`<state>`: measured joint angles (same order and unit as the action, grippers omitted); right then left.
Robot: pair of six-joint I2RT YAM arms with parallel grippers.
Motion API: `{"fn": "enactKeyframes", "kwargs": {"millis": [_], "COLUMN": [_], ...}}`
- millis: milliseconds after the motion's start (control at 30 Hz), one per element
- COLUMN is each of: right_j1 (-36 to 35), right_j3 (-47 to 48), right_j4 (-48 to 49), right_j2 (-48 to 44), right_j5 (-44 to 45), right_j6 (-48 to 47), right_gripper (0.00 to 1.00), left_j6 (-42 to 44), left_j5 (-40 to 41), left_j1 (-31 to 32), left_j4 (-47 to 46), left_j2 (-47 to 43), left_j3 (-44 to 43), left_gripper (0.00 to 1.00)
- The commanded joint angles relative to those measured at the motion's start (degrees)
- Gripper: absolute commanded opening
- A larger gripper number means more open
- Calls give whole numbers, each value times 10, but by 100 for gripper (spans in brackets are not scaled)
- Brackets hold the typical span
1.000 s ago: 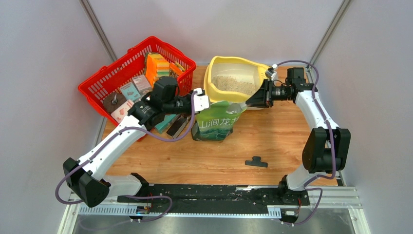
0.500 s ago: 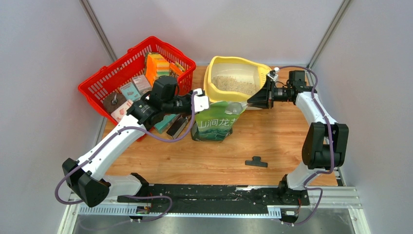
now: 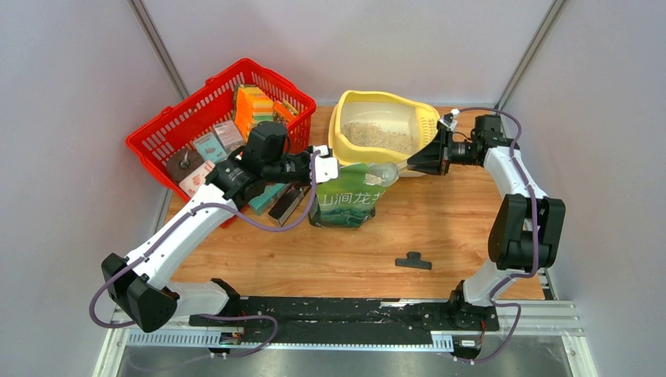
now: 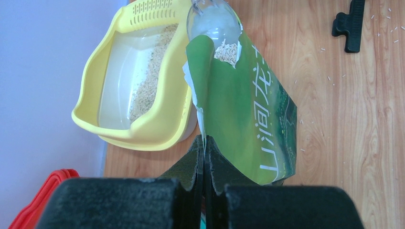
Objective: Fill the litter box with clean litter
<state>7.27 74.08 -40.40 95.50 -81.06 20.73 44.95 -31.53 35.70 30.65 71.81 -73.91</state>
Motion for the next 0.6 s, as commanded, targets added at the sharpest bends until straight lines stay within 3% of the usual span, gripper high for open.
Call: {"fn": "enactKeyframes", "kwargs": {"millis": [0, 233, 400, 567], "right_j1": [39, 59, 65, 73], "right_j3": [18, 3, 47, 56], "right_j4": [-32, -54, -222, -240], "right_j2": [-5, -8, 8, -4], "right_j5": [-16, -32, -35, -19], "right_j6": [-36, -63, -230, -242], "right_gripper": [0, 0, 0, 0], "left_j6": [6, -8, 0, -2], "left_j5": [23, 23, 30, 34], "left_j1": [-7, -8, -7, -7], "left_j4": [-43, -53, -50, -52], "left_j2": [-19, -26, -20, -16], "left_j3": [-32, -19, -24, -25], "left_gripper": [0, 0, 0, 0]}}
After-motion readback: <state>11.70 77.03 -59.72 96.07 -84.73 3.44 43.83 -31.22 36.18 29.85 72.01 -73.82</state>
